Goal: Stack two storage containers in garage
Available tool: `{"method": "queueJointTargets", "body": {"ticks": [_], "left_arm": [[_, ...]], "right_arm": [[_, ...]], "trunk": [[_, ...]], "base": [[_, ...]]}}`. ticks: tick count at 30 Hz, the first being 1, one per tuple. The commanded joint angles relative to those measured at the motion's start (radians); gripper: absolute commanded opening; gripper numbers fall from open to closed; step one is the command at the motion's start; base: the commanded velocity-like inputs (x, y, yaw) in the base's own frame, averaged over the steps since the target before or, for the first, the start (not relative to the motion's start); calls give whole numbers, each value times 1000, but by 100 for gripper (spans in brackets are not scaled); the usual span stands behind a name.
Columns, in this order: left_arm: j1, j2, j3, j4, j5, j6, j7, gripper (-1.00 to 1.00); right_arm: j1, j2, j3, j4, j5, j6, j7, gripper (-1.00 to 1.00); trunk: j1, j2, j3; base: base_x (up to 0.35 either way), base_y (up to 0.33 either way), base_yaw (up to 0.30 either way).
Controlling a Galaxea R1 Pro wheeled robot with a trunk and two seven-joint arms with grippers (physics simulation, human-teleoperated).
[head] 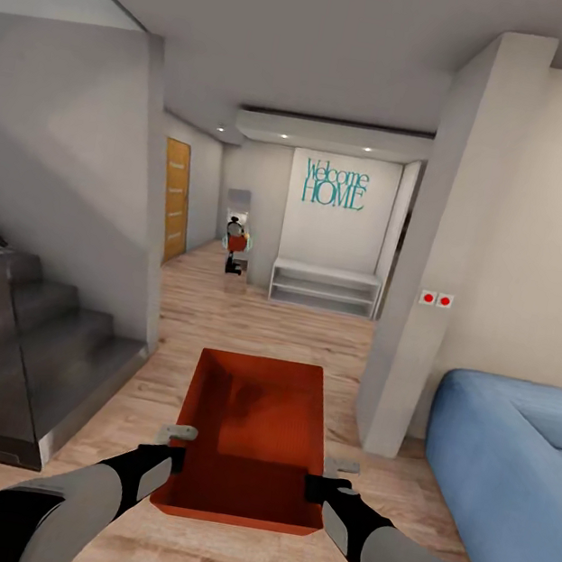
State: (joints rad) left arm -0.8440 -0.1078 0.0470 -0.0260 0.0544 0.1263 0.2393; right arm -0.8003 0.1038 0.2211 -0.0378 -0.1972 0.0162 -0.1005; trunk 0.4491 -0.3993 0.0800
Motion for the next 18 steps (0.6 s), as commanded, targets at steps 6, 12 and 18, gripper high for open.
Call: {"method": "queueJointTargets", "body": {"ticks": [6, 12, 18], "left_arm": [[0, 42, 24, -2, 1, 6, 58, -100], [0, 44, 24, -2, 1, 6, 58, -100], [0, 46, 24, -2, 1, 6, 58, -100]], "right_arm": [[0, 0, -23, -2, -7, 1, -53, -100], [0, 0, -23, -2, -7, 2, -52, -100], [0, 1, -23, -2, -7, 3, -53, -100]], "trunk": [[1, -1, 0], [1, -1, 0], [1, -1, 0]], "base": [[322, 0, 0], [322, 0, 0], [322, 0, 0]]}}
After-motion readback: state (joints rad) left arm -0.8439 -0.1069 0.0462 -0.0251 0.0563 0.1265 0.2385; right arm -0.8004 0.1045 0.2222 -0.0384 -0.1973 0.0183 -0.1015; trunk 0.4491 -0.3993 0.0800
